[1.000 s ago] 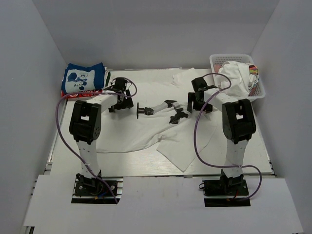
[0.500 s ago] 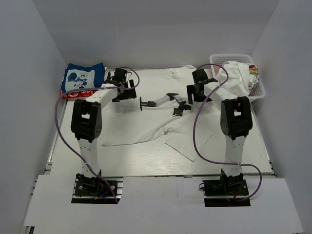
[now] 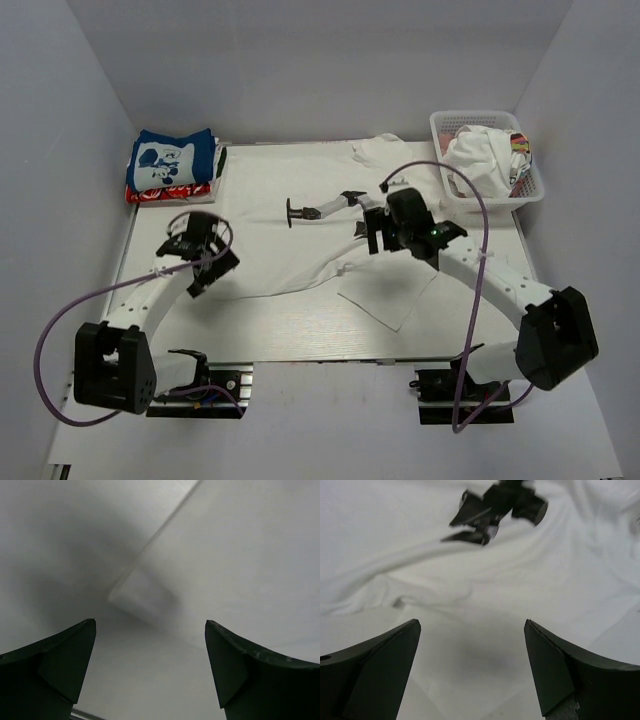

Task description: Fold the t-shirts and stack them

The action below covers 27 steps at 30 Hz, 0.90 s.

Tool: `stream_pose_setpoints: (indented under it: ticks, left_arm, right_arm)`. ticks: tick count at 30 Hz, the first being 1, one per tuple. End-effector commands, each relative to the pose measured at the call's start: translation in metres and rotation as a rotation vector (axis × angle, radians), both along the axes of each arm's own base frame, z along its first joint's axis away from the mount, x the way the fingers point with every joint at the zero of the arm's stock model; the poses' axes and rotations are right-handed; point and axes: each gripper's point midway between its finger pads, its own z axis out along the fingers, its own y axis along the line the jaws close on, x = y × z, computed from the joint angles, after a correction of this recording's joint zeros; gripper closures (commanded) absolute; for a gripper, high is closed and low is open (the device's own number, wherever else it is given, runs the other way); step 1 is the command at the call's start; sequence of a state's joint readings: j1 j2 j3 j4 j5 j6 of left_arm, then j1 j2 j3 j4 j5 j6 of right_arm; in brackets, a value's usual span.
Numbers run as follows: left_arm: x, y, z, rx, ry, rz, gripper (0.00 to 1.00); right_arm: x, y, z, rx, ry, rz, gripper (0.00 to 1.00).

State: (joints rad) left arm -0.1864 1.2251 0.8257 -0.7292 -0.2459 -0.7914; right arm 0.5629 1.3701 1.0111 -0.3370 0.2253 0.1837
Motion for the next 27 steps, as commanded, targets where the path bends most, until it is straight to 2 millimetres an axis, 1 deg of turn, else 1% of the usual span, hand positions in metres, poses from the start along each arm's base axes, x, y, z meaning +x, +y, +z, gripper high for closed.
stream_pose_setpoints:
  ticks: [1, 2, 3, 4, 5, 6, 8, 9, 10, 11, 12, 13, 14, 15, 16, 18, 19, 21, 22, 23, 24, 25, 26, 27]
  left_arm:
    - [-0.045, 0.015, -0.029, -0.033, 0.076, 0.179, 0.00]
    - [-0.049, 0.018, -0.031, -0.034, 0.074, 0.191, 0.00]
    - [-0.051, 0.018, -0.034, -0.041, 0.067, 0.203, 0.00]
    - [-0.048, 0.019, -0.033, -0.057, 0.044, 0.210, 0.00]
    - [-0.045, 0.018, -0.032, -0.060, 0.032, 0.210, 0.02]
    - [-0.046, 0.018, -0.036, -0.060, 0.032, 0.210, 0.02]
    - [-0.043, 0.020, -0.043, -0.058, 0.043, 0.221, 0.07]
    - [-0.042, 0.023, -0.050, -0.053, 0.065, 0.232, 0.09]
    - [-0.044, 0.021, -0.057, -0.060, 0.084, 0.228, 0.10]
    - [-0.038, 0.020, -0.059, -0.069, 0.076, 0.208, 0.13]
    - [-0.038, 0.018, -0.063, -0.077, 0.092, 0.204, 0.21]
    - [-0.042, 0.016, -0.072, -0.077, 0.134, 0.202, 0.26]
    - [-0.041, 0.016, -0.075, -0.076, 0.142, 0.202, 0.31]
    - [-0.043, 0.017, -0.078, -0.080, 0.159, 0.200, 0.43]
    - [-0.044, 0.015, -0.080, -0.089, 0.172, 0.196, 0.47]
    - [-0.044, 0.015, -0.080, -0.089, 0.172, 0.196, 0.55]
    - [-0.047, 0.015, -0.083, -0.088, 0.175, 0.196, 0.61]
    - [-0.043, 0.017, -0.081, -0.093, 0.157, 0.204, 0.67]
    - [-0.043, 0.017, -0.081, -0.093, 0.157, 0.204, 0.78]
    - [-0.043, 0.018, -0.081, -0.084, 0.155, 0.207, 0.84]
    - [-0.045, 0.019, -0.081, -0.082, 0.164, 0.208, 0.94]
    - [-0.045, 0.019, -0.081, -0.082, 0.164, 0.208, 0.98]
    - [-0.045, 0.021, -0.081, -0.083, 0.164, 0.217, 1.00]
    - [-0.045, 0.019, -0.081, -0.088, 0.167, 0.205, 1.00]
  right_arm:
    - [-0.028, 0.003, -0.006, -0.002, 0.010, -0.010, 0.10]
    - [-0.040, -0.001, -0.020, -0.024, 0.049, -0.009, 0.10]
    - [-0.047, 0.001, -0.016, -0.012, 0.042, 0.001, 0.10]
    - [-0.054, 0.005, -0.018, -0.017, 0.050, 0.016, 0.10]
    - [-0.061, 0.003, -0.026, -0.029, 0.071, 0.016, 0.10]
    - [-0.071, 0.005, -0.032, -0.041, 0.087, 0.031, 0.10]
    - [-0.078, 0.002, -0.040, -0.067, 0.099, 0.031, 0.10]
    - [-0.086, 0.002, -0.046, -0.081, 0.115, 0.041, 0.10]
    - [-0.093, 0.000, -0.051, -0.103, 0.133, 0.048, 0.10]
    - [-0.096, -0.001, -0.052, -0.112, 0.139, 0.051, 0.10]
    - [-0.103, -0.002, -0.057, -0.122, 0.156, 0.059, 0.10]
    - [-0.110, -0.002, -0.059, -0.129, 0.175, 0.073, 0.10]
    - [-0.116, 0.000, -0.061, -0.120, 0.190, 0.079, 0.10]
    - [-0.121, 0.001, -0.064, -0.118, 0.203, 0.082, 0.10]
    - [-0.129, -0.001, -0.068, -0.130, 0.222, 0.090, 0.10]
    - [-0.135, -0.001, -0.071, -0.122, 0.248, 0.073, 0.10]
    - [-0.140, 0.000, -0.073, -0.129, 0.257, 0.088, 0.10]
    - [-0.144, 0.003, -0.075, -0.136, 0.262, 0.110, 0.10]
    - [-0.148, 0.004, -0.079, -0.150, 0.268, 0.124, 0.10]
    - [-0.149, 0.005, -0.081, -0.164, 0.267, 0.147, 0.10]
    - [-0.150, 0.007, -0.083, -0.170, 0.271, 0.150, 0.10]
    - [-0.151, 0.009, -0.091, -0.188, 0.289, 0.159, 0.10]
    - [-0.154, 0.011, -0.094, -0.197, 0.296, 0.176, 0.10]
    - [-0.157, 0.014, -0.096, -0.198, 0.305, 0.187, 0.10]
